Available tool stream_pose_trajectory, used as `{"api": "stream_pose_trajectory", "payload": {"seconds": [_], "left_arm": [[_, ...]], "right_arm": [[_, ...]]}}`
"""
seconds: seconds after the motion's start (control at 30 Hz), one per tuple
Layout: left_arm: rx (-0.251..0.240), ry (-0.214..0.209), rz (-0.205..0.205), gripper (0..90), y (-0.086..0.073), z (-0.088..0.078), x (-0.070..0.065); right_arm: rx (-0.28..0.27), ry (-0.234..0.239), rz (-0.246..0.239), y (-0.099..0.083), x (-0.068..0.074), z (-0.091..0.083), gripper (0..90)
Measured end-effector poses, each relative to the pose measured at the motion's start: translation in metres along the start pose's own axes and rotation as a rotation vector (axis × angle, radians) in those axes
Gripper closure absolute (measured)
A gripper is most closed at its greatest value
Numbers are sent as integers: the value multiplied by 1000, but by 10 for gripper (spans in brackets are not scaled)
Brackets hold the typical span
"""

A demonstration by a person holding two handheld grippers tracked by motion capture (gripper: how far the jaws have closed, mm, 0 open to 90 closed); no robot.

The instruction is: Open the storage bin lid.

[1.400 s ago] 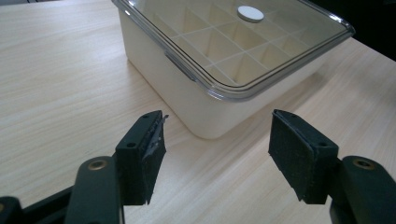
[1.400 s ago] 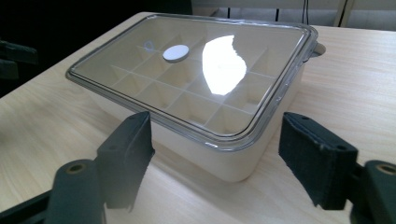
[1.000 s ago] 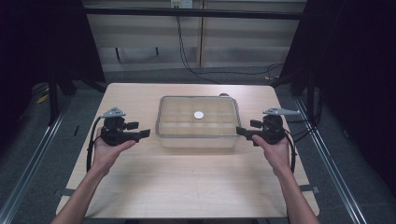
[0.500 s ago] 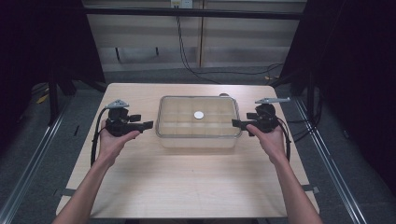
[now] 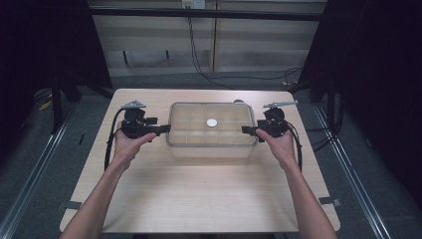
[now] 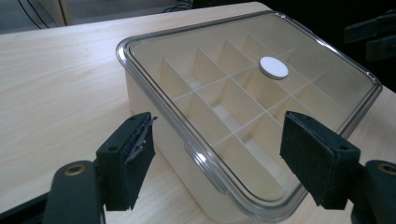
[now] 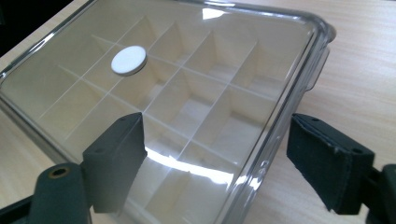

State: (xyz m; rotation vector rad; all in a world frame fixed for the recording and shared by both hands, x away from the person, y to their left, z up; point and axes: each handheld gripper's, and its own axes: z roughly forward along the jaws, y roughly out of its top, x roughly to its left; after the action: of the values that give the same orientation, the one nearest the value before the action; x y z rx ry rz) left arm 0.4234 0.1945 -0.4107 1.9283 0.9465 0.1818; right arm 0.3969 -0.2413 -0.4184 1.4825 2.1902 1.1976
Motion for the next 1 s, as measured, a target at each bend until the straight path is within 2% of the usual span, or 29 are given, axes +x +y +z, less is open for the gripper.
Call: {"api": "stream_pose_trajectory", "payload": {"seconds": [0.07, 0.13, 0.2, 0.23, 0.33, 0.4, 0.47, 0.53, 0.57, 0.7, 0.77, 0.87, 0.97, 1.0], "left_arm": [[0, -6, -2, 257, 2, 3, 0], [12, -10, -18, 246, 0, 10, 2], [25, -9, -20, 241, -3, 16, 3], [25, -9, -20, 240, -3, 16, 3], [38, -15, -7, 240, -5, 23, 2], [45, -8, -1, 240, -7, 26, 1], [48, -16, -13, 240, -8, 28, 1], [55, -12, -24, 240, -8, 31, 1], [56, -19, -26, 233, -8, 34, -1], [92, -20, -23, 226, -10, 41, -2], [91, -16, -31, 226, -11, 42, -2], [87, -31, -58, 203, -12, 45, 1], [97, -20, -34, 191, -12, 46, -2], [98, -21, -38, 190, -12, 46, -1]], "right_arm": [[-13, 3, 0, 2, -2, 1, 187], [6, -9, 1, 1, -5, 4, 180], [9, -34, -39, -1, -5, 8, 183], [9, -34, -39, -1, -5, 8, 183], [3, -6, 4, -5, -12, 14, 179], [5, 7, 16, -5, -14, 15, 178], [10, 22, 21, -5, -14, 17, 202], [13, 25, 13, -5, -13, 17, 227], [22, 17, 1, -6, -12, 21, 181], [26, 18, 19, -6, -11, 24, 148], [25, 20, 19, -6, -12, 25, 147], [41, 12, 19, -5, -12, 28, 141], [55, 31, 20, -6, -13, 32, 144], [57, 31, 21, -6, -13, 33, 137]]}}
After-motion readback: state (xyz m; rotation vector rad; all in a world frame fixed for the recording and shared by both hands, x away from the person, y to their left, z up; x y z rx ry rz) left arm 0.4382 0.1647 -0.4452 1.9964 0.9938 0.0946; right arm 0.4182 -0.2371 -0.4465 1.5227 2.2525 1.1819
